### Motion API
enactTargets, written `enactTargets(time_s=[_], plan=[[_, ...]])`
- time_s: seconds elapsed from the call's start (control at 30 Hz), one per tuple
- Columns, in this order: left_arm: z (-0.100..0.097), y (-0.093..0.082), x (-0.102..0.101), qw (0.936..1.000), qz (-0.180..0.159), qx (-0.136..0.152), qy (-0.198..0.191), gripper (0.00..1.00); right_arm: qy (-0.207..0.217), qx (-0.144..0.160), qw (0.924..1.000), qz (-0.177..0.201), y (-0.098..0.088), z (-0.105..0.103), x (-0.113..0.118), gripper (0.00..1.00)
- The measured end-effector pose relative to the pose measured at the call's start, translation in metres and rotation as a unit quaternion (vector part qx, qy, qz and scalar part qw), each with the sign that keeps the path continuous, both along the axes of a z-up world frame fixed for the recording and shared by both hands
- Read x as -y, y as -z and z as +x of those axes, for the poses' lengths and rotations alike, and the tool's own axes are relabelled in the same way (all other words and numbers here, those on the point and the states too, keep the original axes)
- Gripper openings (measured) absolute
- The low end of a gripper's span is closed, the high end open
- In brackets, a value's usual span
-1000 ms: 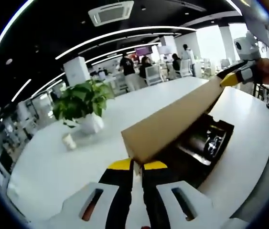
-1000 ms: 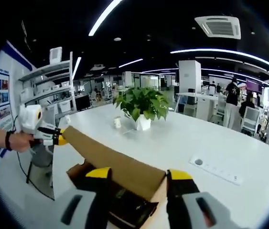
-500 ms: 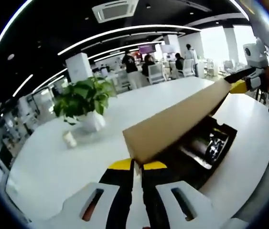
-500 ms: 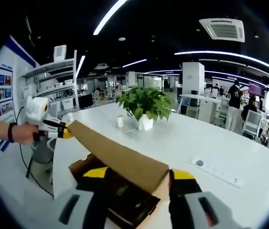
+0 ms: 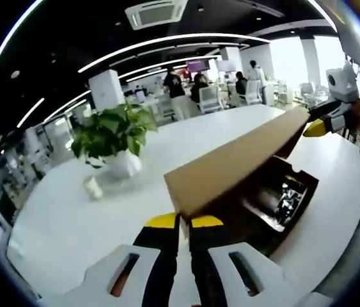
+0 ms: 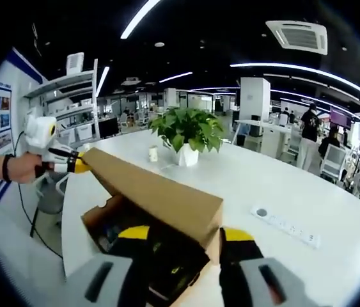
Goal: Operate the shoe box by opening the lid, removing the specified soft item, and placing it in the target area until the item is outside and the box remains undamaged.
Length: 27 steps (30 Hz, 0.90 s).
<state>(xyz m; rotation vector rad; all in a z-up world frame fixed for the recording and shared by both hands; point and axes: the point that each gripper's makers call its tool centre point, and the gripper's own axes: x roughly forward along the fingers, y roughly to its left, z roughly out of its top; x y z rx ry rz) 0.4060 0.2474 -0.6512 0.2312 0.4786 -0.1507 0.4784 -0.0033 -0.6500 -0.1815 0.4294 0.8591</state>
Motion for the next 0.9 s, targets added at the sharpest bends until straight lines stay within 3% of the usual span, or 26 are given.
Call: enactTargets(time_s=[0.23,0.53,0.9], plan=[[0.003,-0.001,-0.001,1.0000,-0.001,0.001,-0.001,0.02,0.027,-0.002,0.9996,0.007,0.001,0.015,0.009,0.21],[0.008,-0.003,-0.003,1.0000,-0.001,0.003,-0.002,0.02,0.041,-0.001,0.9992,0.005,0.006,0.027,0.013,0.10],[0.017,-0.006,-0.005,1.0000,-0.002,0.007,-0.003,0.02,0.040,-0.009,0.9991,0.004,0.018,0.036,0.013,0.07]])
